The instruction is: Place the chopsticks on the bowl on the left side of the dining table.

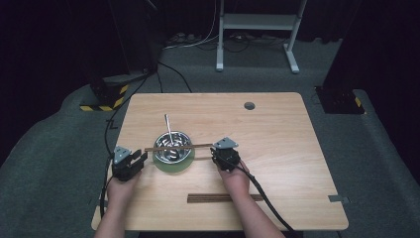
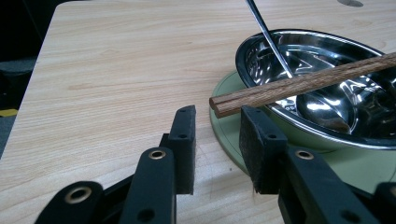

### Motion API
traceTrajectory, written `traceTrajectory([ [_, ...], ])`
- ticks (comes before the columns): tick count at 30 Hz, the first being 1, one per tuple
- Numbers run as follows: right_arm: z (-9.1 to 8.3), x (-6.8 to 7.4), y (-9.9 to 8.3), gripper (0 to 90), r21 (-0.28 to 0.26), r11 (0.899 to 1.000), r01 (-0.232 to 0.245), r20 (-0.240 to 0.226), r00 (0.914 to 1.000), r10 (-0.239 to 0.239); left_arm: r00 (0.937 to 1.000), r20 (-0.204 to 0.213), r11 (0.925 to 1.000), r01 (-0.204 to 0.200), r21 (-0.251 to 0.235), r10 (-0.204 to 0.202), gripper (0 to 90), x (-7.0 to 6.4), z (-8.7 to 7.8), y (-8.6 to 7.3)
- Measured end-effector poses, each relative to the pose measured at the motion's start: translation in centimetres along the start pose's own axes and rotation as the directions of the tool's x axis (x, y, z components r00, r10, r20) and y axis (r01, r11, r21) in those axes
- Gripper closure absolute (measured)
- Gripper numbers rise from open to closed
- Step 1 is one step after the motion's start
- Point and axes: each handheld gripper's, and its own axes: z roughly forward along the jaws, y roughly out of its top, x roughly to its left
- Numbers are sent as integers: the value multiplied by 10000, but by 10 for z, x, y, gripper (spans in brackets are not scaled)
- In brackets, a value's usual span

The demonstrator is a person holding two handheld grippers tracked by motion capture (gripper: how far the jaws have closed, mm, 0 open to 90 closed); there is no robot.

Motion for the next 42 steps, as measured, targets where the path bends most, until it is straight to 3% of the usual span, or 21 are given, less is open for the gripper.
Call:
traceTrajectory([
  [25,7,-4,0,739,-27,9999,-108,349,9993,108,9997,-141,9998,201,9,-200,670,5,5,0],
  [32,7,-3,-1,733,19,10000,-71,327,9994,71,9987,-70,9987,507,-66,-507,674,6,9,-1],
  [34,7,-3,-1,732,1,10000,-36,321,9995,36,9995,-114,9995,303,2,-303,674,7,9,0],
  [42,5,-2,-1,702,-24,9998,-173,324,9993,174,9995,-135,9996,279,-44,-279,660,6,6,0],
])
